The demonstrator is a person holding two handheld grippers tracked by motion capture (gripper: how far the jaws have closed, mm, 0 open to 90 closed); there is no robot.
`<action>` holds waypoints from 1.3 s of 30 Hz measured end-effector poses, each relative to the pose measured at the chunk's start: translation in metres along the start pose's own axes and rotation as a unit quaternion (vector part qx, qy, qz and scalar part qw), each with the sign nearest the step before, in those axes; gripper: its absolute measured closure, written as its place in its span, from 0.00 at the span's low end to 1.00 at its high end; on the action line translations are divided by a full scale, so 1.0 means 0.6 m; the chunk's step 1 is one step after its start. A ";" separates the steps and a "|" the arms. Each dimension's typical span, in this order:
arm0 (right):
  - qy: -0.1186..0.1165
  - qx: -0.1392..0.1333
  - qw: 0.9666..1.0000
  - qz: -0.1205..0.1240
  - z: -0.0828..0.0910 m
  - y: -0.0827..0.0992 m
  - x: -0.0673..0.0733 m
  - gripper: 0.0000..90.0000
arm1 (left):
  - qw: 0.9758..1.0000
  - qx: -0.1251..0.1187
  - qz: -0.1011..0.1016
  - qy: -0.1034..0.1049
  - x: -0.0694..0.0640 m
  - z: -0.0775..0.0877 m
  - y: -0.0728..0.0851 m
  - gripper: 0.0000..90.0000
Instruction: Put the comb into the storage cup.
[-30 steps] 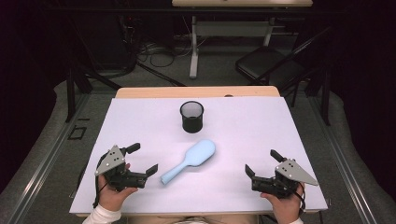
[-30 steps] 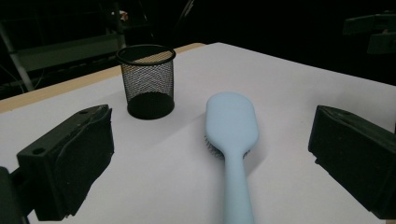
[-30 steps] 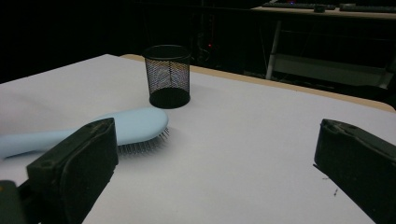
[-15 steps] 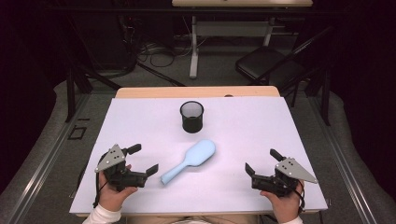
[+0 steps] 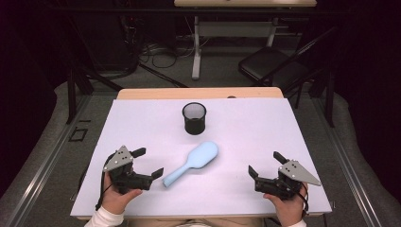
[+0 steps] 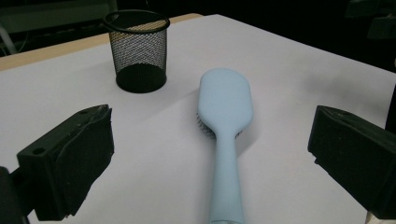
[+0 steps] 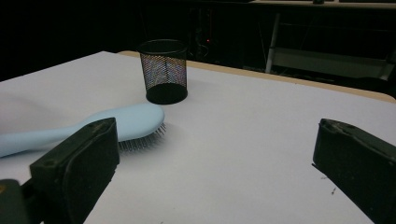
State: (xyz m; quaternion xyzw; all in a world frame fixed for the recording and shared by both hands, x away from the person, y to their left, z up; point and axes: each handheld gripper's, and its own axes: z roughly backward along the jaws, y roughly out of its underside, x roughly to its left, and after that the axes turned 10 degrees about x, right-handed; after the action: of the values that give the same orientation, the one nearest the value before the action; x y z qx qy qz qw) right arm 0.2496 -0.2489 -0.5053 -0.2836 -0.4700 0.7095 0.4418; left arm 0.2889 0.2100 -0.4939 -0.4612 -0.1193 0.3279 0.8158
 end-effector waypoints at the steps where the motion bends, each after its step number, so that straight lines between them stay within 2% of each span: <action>1: 0.000 0.001 1.000 0.001 0.000 0.000 0.000 0.00 | 1.000 0.002 0.000 -0.001 0.000 0.000 0.000 0.00; 5: -0.004 0.001 1.000 0.003 0.000 0.000 0.002 0.00 | 1.000 0.008 0.006 -0.006 0.002 0.000 -0.002 0.00; 11: -0.003 0.001 1.000 0.007 0.003 0.000 0.003 0.00 | 0.999 0.030 0.010 -0.011 0.009 0.005 -0.010 0.00; 12: -0.004 0.001 1.000 0.004 0.001 0.000 0.002 0.00 | 0.999 0.036 0.015 -0.006 0.012 0.006 -0.012 0.00; 15: -0.004 0.001 1.000 0.003 0.001 0.001 0.001 0.00 | 0.999 0.041 0.018 -0.008 0.014 0.006 -0.013 0.00; 20: -0.001 0.002 1.000 0.000 -0.001 0.001 0.001 0.00 | 0.998 0.053 0.011 -0.009 0.016 0.004 -0.022 0.00; 30: 0.002 0.006 1.000 0.001 -0.005 0.002 0.001 0.00 | 0.997 0.076 0.026 0.003 0.018 -0.007 -0.034 0.00; 39: 0.000 0.010 1.000 -0.002 -0.006 0.003 -0.001 0.01 | 0.995 0.101 0.012 0.001 0.018 -0.012 -0.049 0.00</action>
State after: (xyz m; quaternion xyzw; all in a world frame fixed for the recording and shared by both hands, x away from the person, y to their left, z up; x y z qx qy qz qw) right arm 0.2522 -0.2486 -0.5086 -0.2787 -0.4631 0.7134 0.4460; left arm 0.3132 0.2016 -0.4748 -0.3784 -0.0794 0.3477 0.8542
